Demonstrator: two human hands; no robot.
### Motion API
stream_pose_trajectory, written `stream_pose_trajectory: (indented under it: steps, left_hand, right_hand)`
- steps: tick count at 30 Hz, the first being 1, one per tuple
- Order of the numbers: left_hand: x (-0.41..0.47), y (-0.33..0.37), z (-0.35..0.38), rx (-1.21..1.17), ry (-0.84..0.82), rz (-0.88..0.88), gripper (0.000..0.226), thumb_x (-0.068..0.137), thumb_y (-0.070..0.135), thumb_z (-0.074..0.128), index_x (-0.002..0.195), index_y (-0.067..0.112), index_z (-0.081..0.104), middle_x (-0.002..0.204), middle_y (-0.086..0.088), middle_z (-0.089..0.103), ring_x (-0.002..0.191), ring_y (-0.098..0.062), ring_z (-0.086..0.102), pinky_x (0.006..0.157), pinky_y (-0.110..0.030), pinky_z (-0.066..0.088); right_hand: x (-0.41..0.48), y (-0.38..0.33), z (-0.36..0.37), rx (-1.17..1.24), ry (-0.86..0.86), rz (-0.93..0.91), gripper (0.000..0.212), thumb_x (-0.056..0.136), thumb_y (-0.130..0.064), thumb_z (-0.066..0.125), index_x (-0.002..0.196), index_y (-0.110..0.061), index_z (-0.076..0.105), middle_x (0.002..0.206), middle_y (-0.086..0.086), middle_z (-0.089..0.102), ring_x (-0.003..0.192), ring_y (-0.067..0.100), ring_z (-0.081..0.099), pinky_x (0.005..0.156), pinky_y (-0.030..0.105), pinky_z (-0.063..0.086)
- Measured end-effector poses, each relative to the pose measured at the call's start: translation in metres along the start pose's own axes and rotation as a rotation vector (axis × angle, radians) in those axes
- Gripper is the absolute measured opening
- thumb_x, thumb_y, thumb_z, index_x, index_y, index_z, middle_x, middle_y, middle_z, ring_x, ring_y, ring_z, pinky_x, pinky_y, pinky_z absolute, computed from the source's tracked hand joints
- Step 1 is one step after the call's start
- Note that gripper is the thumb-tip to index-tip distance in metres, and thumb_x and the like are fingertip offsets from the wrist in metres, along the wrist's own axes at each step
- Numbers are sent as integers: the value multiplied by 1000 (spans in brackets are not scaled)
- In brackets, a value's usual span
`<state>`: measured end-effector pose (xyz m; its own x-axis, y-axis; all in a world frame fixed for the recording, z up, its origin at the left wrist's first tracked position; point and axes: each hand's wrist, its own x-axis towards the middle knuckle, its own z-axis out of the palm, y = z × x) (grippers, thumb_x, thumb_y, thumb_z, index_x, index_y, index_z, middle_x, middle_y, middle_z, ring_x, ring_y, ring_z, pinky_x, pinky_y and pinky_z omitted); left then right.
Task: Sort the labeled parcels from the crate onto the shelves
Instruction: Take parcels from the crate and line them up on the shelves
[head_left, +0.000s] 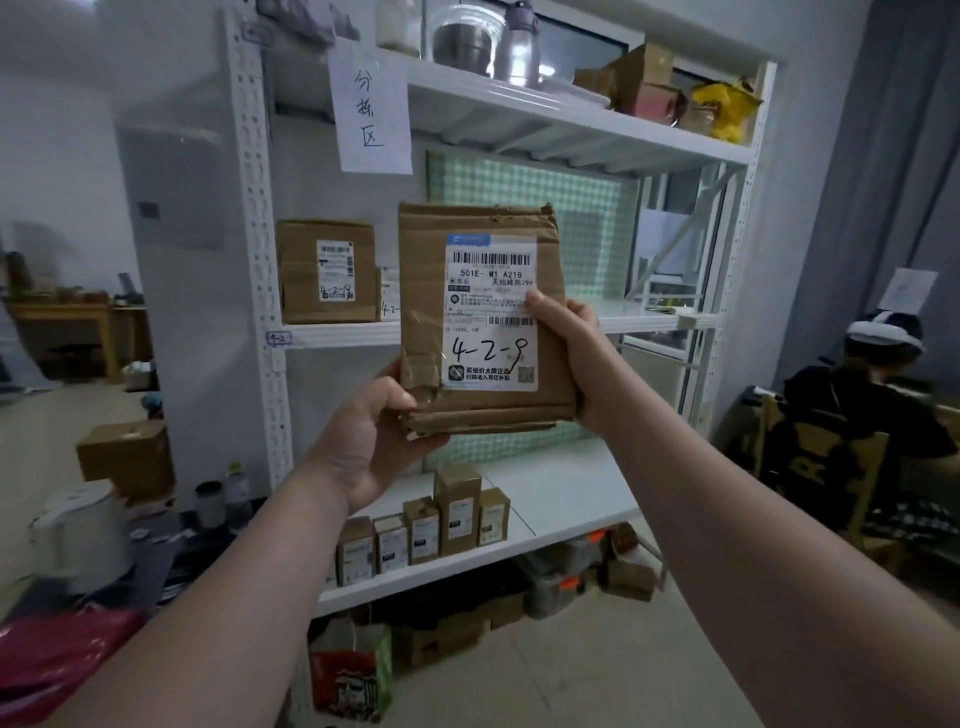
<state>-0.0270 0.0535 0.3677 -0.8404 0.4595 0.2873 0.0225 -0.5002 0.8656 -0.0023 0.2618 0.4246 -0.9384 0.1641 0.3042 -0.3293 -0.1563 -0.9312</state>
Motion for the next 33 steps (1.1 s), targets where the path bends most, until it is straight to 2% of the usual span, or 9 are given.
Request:
stream_pose_trajectory:
  steps: [4,7,11,15,21,25,28,30,33]
  left_hand:
    - [15,-8,9,-5,8,-13,41,68,19,56,108,16,63,97,-11,69,95,-27,61,102,-54,38]
    - [35,-22,24,24,61,-16,47,74,30,72,117,13,60,101,-14,69,96,-28,64,103,-56,38]
    - [67,-43,62,62,111,-9,62,61,30,75,119,15,60,105,-13,72,84,-24,70,99,-55,43]
    - [108,-53,111,73,113,27,60,62,30,75,118,14,62,115,-18,67,91,-28,67,97,-55,45]
    - [174,-68,200,122,-66,98,52,70,36,69,119,19,61,112,-10,70,95,-24,68,94,-51,49]
    - [208,-75,255,153,-193,111,60,74,36,70,129,17,55,118,-9,68,106,-27,63,98,-50,46]
    - [228,-80,287,175,-291,122,59,76,37,69,130,19,54,120,-7,67,114,-29,60,100,-51,44]
    - [240,-83,300,196,-340,137,57,75,38,64,129,22,55,120,-5,67,111,-26,62,99,-49,46]
    - [261,-88,301,219,-376,160,53,77,38,67,126,25,56,118,-1,68,103,-19,66,93,-44,48]
  right_hand:
    - [17,6,-18,40,0,3,75,80,-38,77,137,-14,34,118,17,67,97,31,72,78,49,60]
    - [30,9,-41,37,-2,11,82,71,-42,81,135,-17,36,114,15,69,94,29,73,75,47,60]
    - [47,0,-84,1,-9,9,84,62,-46,81,130,-22,37,99,8,74,86,25,75,72,47,61]
    - [66,-34,-136,-48,-13,-52,81,68,-43,81,131,-20,35,88,3,77,86,23,75,73,44,61]
    - [72,-101,-219,-105,87,-141,76,77,-40,79,134,-20,33,109,14,69,92,27,73,81,50,60]
    - [66,-135,-268,-90,156,-194,77,78,-37,78,137,-19,31,114,18,67,94,31,73,80,50,60]
    - [61,-153,-298,-74,200,-240,82,74,-38,79,136,-19,29,114,17,66,91,29,73,73,44,61]
    - [63,-161,-313,-76,216,-252,87,70,-40,79,138,-20,29,116,18,65,92,30,73,72,44,61]
    - [79,-161,-323,-87,215,-255,79,78,-38,75,139,-21,29,117,18,66,97,32,72,75,46,61]
